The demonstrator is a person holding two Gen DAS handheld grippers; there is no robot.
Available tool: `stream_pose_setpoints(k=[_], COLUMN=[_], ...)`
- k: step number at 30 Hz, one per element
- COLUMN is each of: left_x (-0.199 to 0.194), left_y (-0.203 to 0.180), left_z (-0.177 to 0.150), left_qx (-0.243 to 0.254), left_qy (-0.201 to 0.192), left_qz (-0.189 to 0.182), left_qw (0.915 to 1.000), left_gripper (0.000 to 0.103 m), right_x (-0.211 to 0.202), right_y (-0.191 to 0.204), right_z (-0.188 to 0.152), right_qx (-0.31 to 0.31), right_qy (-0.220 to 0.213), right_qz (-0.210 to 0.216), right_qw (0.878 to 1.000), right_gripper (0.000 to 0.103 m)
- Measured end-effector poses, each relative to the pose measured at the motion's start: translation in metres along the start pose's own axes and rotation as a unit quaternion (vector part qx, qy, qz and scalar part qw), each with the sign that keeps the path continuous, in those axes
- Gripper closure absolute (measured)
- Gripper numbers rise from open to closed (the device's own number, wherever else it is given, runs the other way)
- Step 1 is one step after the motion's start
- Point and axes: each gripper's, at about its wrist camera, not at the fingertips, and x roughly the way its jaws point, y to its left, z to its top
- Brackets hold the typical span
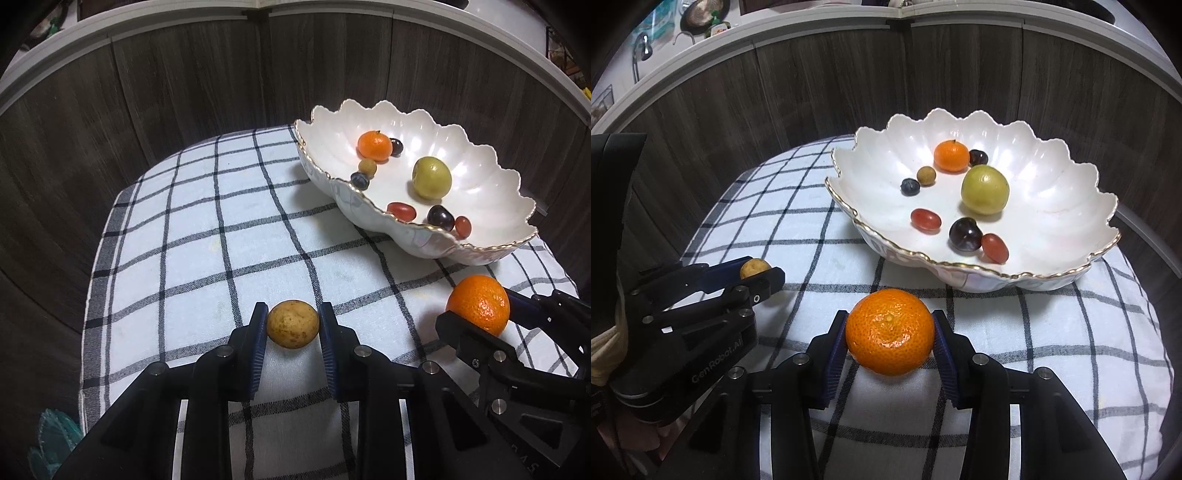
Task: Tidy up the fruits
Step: 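Carry the longan in the left gripper over the bowl while the right carries the mandarin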
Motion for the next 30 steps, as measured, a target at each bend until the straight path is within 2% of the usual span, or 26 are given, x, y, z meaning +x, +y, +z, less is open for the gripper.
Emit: stream_pose_setpoints(k=[21, 30], left_x=[-0.043, -0.054], left_y=[-0.005, -0.011], left_z=[0.009, 0.023], left_qx=[-0.005, -0.012], left_qy=[-0.033, -0.045], left_qz=[0.009, 0.005], left_qw=[0.9994, 0.9989], left_gripper=[0.075, 0.075], right_x=[-0.042, -0.055], right_y=[0.002, -0.012], right_z=[0.011, 0.022], right_qx=[-0.001, 0.011], right_qy=[-0.046, -0.063], right_qz=[0.008, -0.001], right_qw=[0.999, 0.998], right_gripper=[0.058, 0.058])
